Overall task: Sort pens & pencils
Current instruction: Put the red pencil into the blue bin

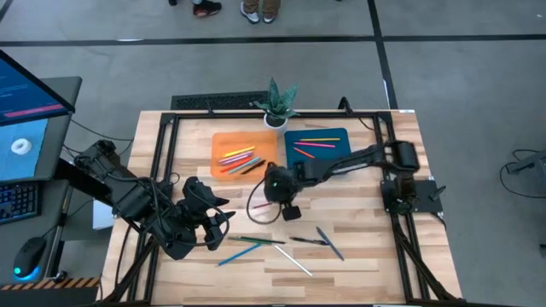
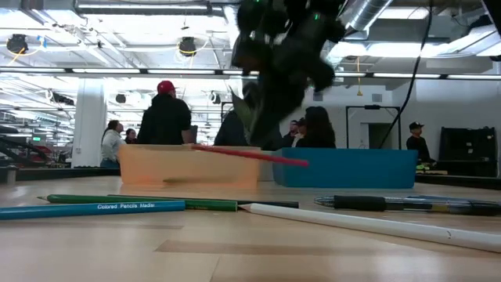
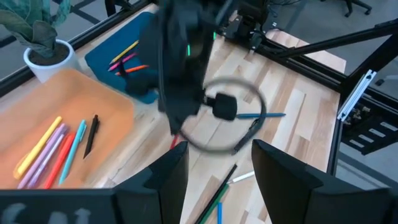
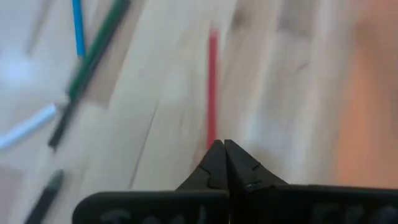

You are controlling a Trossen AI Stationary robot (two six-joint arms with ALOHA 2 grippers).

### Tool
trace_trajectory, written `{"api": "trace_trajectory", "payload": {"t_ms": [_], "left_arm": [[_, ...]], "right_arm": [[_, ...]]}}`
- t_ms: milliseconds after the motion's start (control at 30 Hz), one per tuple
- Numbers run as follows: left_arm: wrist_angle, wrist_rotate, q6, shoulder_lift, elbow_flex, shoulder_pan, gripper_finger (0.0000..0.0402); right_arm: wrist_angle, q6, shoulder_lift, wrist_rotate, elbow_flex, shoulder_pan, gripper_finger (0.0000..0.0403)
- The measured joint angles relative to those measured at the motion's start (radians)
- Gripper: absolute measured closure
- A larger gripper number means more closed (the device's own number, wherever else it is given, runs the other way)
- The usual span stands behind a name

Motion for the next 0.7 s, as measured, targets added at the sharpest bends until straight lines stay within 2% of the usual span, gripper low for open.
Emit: {"api": "trace_trajectory", "payload": {"t_ms": [333,400,567,700], "left_arm": [[0.000,-0.025,0.032,0.000,0.000,0.000,0.0235],[0.000,-0.026,0.039,0.000,0.000,0.000,0.0235],[0.002,-0.026,0.037,0.000,0.000,0.000,0.0235],[0.001,-0.024,0.031,0.000,0.000,-0.004,0.0235]], "right_arm": [[-0.026,0.063,-0.254,-0.015,0.004,-0.079,0.0399],[-0.019,0.063,-0.266,-0.021,-0.001,-0.083,0.0392],[0.125,0.083,-0.262,-0.027,-0.102,-0.046,0.0354],[0.154,0.087,-0.200,0.003,-0.181,-0.023,0.0319]]}}
